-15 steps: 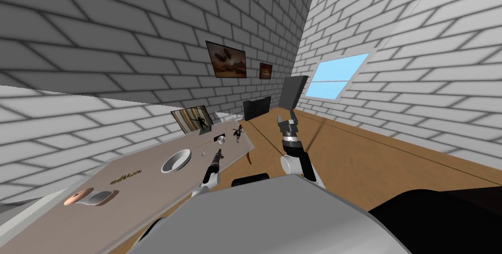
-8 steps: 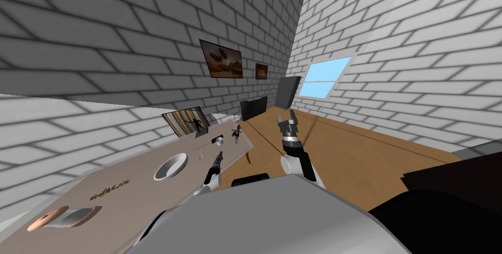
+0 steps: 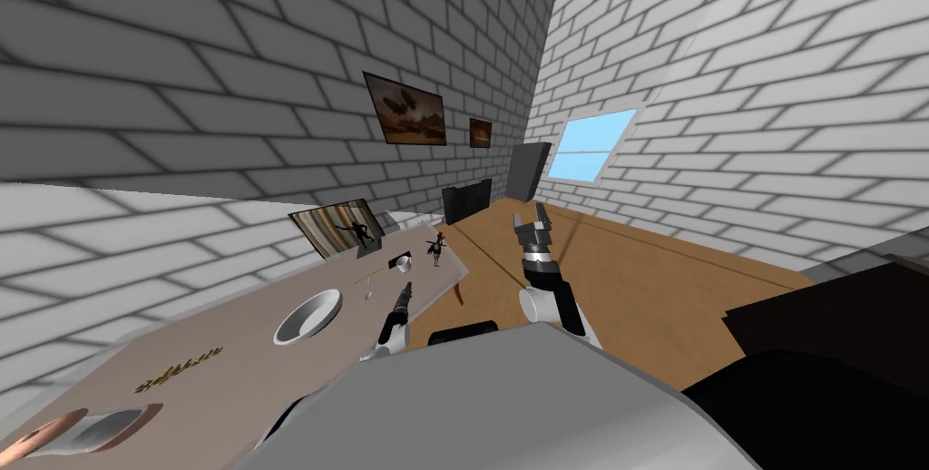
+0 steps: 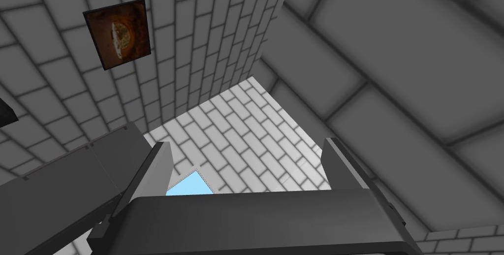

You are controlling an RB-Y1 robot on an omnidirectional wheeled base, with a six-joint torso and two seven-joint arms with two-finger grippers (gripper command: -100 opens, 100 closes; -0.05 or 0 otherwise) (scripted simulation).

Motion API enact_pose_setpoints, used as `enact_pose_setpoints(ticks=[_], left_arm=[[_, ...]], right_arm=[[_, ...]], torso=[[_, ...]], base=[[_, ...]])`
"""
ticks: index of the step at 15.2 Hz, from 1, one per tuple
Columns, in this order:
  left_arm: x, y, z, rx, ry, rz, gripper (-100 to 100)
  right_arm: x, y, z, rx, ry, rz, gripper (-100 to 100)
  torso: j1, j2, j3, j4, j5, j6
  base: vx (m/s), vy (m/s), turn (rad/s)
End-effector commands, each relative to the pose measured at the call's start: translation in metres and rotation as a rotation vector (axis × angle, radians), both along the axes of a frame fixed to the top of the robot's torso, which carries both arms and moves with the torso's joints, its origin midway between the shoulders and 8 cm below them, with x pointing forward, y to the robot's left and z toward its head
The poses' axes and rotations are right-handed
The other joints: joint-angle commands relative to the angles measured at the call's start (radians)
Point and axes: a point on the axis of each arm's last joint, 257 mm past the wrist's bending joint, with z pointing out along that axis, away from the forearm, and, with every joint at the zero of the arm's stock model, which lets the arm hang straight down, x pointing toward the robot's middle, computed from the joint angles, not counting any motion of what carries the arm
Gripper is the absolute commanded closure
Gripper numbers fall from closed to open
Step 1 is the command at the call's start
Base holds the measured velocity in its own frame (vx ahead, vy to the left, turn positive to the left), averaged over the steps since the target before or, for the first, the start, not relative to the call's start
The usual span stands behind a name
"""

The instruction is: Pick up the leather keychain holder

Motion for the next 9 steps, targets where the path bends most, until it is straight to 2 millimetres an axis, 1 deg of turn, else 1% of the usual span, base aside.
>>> enact_pose_setpoints(ticks=[1, 3, 4, 5, 6, 8, 9], left_arm=[[-0.005, 0.003, -0.001, -0.018, -0.006, 0.024, -100], [-0.004, 0.001, -0.001, -0.004, -0.003, 0.006, -100], [-0.009, 0.005, -0.001, -0.015, -0.008, 0.029, -100], [-0.009, 0.003, -0.001, -0.006, -0.005, 0.015, -100], [-0.014, 0.008, -0.001, -0.020, -0.011, 0.041, -100], [-0.013, 0.006, -0.002, -0.007, -0.007, 0.025, -100], [-0.019, 0.012, -0.002, -0.014, -0.011, 0.048, -100]], right_arm=[[0.000, 0.000, 0.000, 0.000, 0.000, 0.000, 0], [0.000, 0.000, 0.000, 0.000, 0.000, 0.000, 0], [0.000, 0.000, 0.000, 0.000, 0.000, 0.000, 0], [0.000, 0.000, 0.000, 0.000, 0.000, 0.000, 0], [0.000, 0.000, 0.000, 0.000, 0.000, 0.000, 0], [0.000, 0.000, 0.000, 0.000, 0.000, 0.000, 0], [0.000, 0.000, 0.000, 0.000, 0.000, 0.000, 0]], torso=[[0.000, 0.000, 0.000, 0.000, 0.000, 0.000], [0.000, -0.001, 0.000, 0.000, 0.000, 0.000], [0.000, 0.000, 0.000, 0.000, 0.000, 0.000], [0.000, 0.000, 0.000, 0.000, 0.000, 0.000], [0.000, 0.000, 0.000, 0.000, 0.000, 0.000], [0.000, 0.000, 0.000, 0.000, 0.000, 0.000], [0.000, 0.000, 0.000, 0.000, 0.000, 0.000]], base=[[0.034, 0.011, -0.072], [0.027, 0.011, -0.043], [0.019, 0.006, -0.069], [0.018, 0.007, -0.066], [0.023, 0.008, -0.090], [0.024, 0.011, -0.041], [0.023, 0.009, -0.059]])
